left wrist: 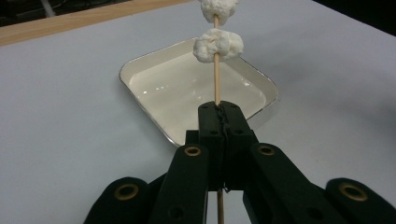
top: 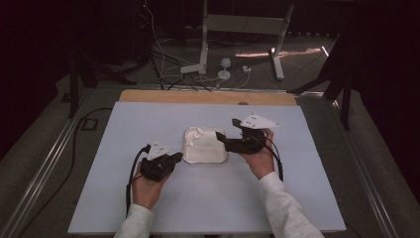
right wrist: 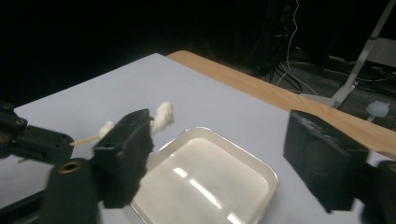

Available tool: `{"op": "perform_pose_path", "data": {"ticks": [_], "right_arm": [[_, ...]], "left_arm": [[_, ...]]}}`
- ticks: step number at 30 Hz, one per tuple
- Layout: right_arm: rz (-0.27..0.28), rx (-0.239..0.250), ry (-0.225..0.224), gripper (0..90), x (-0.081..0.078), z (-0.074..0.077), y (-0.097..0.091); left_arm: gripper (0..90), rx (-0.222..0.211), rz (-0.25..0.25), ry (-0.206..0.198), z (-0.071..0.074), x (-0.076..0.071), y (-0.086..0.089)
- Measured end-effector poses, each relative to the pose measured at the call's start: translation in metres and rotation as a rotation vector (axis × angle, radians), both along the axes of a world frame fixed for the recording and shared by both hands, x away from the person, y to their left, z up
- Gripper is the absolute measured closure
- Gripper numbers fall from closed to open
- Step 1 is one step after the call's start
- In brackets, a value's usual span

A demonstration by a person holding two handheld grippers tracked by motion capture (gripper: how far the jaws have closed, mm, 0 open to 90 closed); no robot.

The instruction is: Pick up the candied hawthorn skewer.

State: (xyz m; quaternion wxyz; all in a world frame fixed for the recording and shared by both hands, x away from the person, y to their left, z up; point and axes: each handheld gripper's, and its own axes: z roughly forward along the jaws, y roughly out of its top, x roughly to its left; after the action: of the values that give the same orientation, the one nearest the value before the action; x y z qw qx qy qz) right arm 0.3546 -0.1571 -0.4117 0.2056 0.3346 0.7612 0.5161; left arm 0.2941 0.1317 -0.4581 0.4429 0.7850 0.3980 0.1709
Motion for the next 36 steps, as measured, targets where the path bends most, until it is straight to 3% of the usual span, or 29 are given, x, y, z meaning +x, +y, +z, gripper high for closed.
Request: {"op": "perform_pose_path", "data": {"ticks": [2, 14, 22, 28, 36], "right_arm": [[-0.01, -0.021, -0.002, 32.5, 0.002, 0.0, 0.012], [0.021, -0.049, 0.043, 49.8, 0.008, -0.004, 0.039], [0.03, -0.043, 0.113, 60.3, 0.015, -0.01, 0.042], [0.042, -0.028, 0.141, 68.7, 0.017, -0.012, 0.042], [0.047, -0.03, 0.185, 69.4, 0.017, -0.016, 0.046]], "left_arm": [[89.9, 0.011, 0.0, -0.006, 0.0, -0.001, -0.002], [89.9, 0.033, -0.016, -0.023, 0.003, -0.003, -0.008], [89.9, 0.048, -0.019, -0.031, 0.004, -0.004, -0.01], [89.9, 0.055, -0.017, -0.033, 0.004, -0.005, -0.011], [90.0, 0.066, -0.01, -0.039, 0.004, -0.006, -0.011]]}}
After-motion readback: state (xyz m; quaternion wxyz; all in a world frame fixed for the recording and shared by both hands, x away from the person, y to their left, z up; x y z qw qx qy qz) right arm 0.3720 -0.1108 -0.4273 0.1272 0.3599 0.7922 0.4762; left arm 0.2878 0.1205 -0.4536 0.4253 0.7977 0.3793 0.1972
